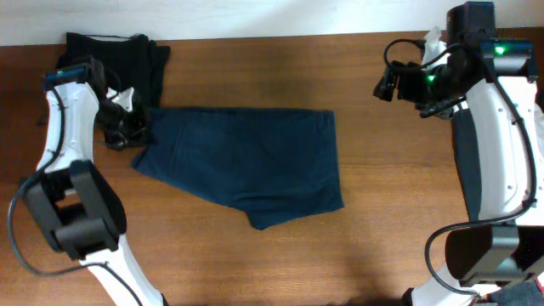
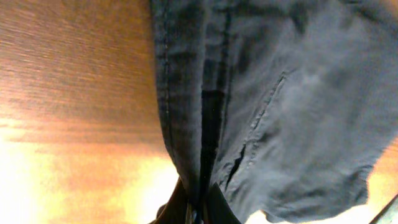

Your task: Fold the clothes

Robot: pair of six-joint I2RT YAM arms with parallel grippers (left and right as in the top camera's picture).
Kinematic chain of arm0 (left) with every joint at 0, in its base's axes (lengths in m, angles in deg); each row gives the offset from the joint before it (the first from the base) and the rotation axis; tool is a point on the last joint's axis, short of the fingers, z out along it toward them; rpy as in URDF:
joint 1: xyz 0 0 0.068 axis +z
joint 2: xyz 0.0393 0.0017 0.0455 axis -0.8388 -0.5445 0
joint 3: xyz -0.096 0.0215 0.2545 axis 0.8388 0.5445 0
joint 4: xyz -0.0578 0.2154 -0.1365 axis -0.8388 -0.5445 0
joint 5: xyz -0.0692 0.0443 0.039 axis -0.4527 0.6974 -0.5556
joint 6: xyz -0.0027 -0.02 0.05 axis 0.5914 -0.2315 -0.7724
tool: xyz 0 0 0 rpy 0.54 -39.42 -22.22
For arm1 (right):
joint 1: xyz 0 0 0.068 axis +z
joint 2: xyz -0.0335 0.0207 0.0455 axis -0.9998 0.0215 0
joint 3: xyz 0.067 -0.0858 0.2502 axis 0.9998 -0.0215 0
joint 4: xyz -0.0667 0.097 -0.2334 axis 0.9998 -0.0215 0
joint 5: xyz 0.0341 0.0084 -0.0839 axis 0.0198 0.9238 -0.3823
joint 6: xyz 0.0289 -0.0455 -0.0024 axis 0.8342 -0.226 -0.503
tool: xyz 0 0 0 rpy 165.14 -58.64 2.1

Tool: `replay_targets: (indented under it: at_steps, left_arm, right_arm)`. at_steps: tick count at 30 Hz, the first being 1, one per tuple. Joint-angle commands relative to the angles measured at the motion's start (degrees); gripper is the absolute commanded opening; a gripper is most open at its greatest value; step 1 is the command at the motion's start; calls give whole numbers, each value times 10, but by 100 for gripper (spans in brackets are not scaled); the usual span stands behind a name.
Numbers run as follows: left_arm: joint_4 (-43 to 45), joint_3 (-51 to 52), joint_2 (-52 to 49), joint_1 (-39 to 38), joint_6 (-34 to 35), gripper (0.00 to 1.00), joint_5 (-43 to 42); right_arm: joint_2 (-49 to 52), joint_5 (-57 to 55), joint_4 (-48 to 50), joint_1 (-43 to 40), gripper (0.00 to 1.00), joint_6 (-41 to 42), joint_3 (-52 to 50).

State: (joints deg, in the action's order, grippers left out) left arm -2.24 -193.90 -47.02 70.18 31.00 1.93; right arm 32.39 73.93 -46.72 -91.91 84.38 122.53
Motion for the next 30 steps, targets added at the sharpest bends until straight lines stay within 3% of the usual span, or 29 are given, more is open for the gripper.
replay_targets:
  at_steps: [1, 7, 14, 19, 22, 23, 24, 25, 26, 27, 30]
  left_arm:
    - [-25, -45, 107, -26, 5, 1, -4]
    - [-16, -98, 235, -116, 5, 1, 4]
    - [-25, -98, 173, -216, 6, 2, 52]
    - [-92, -98, 139, -202, 13, 2, 106]
    - [-160, -98, 138, -154, 50, 1, 164]
    - [-174, -98, 138, -143, 53, 6, 166]
    - [-191, -98, 138, -129, 61, 18, 166]
    - [-192, -94, 138, -106, 68, 60, 137]
    - [-192, -94, 138, -92, 70, 87, 119]
    - [-192, -94, 138, -84, 70, 99, 119]
    - [-192, -93, 138, -66, 70, 99, 121]
  right_arm:
    - [25, 6, 4, 41, 99, -3, 2]
    - [104, -21, 7, 100, 99, 8, 1]
    - [118, -17, 5, 115, 99, 8, 1]
    - [118, -17, 0, 115, 99, 8, 1]
    - [118, -17, 0, 114, 99, 8, 1]
    - [118, -17, 0, 114, 99, 8, 1]
    - [118, -17, 0, 114, 99, 8, 1]
    - [118, -17, 0, 114, 99, 8, 1]
    - [118, -17, 0, 114, 99, 8, 1]
    - [118, -17, 0, 114, 99, 8, 1]
    - [118, -17, 0, 114, 99, 8, 1]
